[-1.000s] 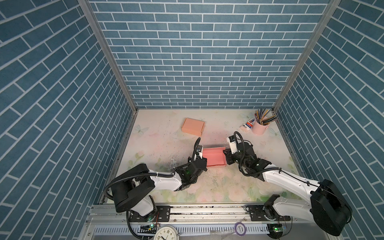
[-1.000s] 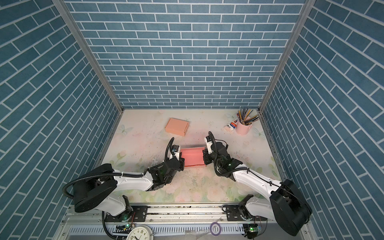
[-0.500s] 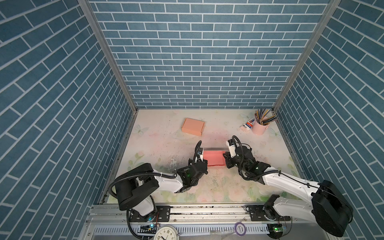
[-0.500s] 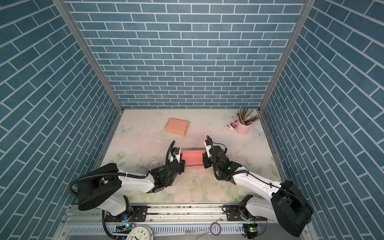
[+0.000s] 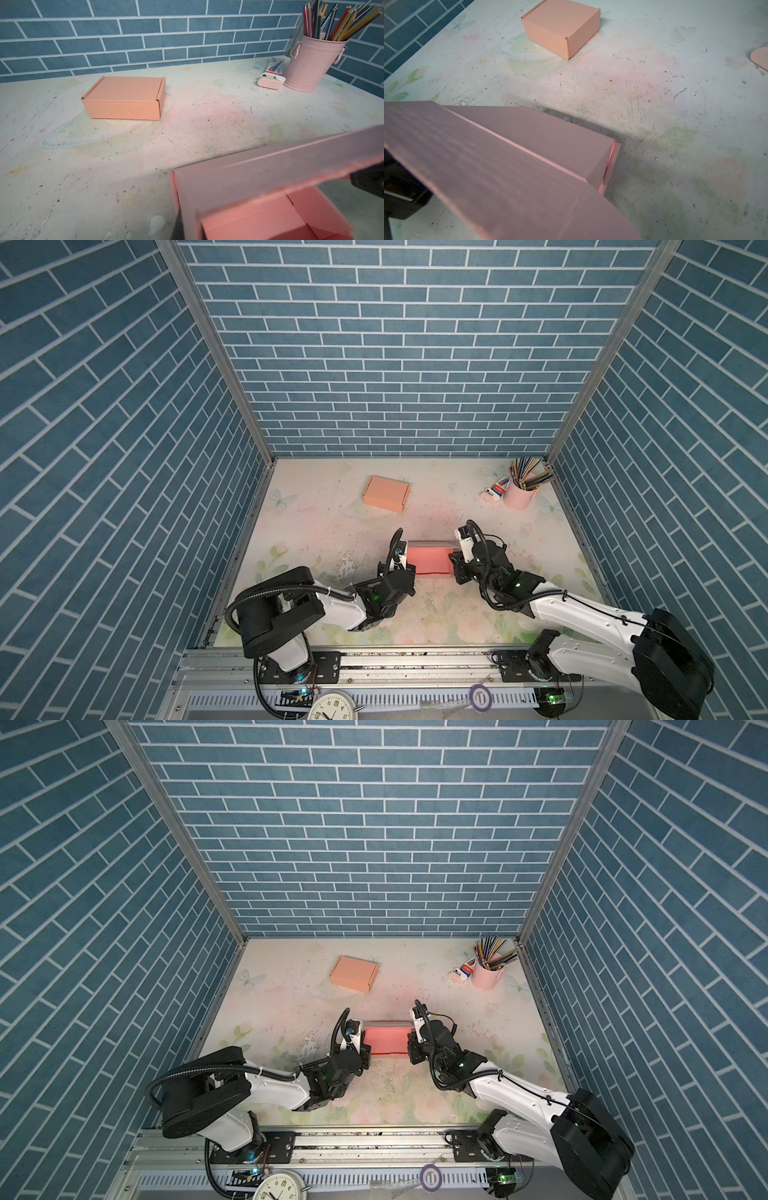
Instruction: Fold the paper box
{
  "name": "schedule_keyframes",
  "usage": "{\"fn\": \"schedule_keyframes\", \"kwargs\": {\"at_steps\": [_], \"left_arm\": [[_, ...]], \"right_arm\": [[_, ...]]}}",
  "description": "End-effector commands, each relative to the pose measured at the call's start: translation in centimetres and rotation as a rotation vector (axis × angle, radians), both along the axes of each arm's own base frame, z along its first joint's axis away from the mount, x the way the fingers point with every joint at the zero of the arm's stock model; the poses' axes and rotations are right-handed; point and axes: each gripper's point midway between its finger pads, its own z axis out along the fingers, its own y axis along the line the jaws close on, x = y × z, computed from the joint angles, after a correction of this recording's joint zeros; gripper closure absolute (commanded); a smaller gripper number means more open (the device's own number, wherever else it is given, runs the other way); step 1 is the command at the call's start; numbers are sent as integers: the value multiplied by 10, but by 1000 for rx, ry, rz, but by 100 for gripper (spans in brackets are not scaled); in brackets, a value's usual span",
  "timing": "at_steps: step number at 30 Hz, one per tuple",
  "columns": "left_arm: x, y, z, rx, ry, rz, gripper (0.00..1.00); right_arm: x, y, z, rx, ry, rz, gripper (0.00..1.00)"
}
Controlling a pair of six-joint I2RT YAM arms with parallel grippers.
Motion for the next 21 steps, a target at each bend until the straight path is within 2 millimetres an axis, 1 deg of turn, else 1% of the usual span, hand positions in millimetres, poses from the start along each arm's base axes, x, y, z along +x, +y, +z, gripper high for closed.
{"fn": "schedule_keyframes", "kwargs": {"at_steps": [1, 8, 12, 17, 21], "left_arm": [[-8, -2, -19, 47, 22, -22, 100], [-11, -5, -18, 50, 16, -28, 100], [-13, -8, -24, 60, 28, -43, 100], [-13, -9, -25, 56, 36, -44, 100], [-14, -12, -26, 55, 46, -54, 100]], "right_arm": [[-2, -5, -1, 14, 13, -35, 84], [-10, -12, -7, 20, 27, -51, 82], [-16, -13, -4, 34, 30, -57, 80], [-26, -14, 7, 84, 35, -56, 69], [-34, -10, 26, 152, 34, -34, 57]]}}
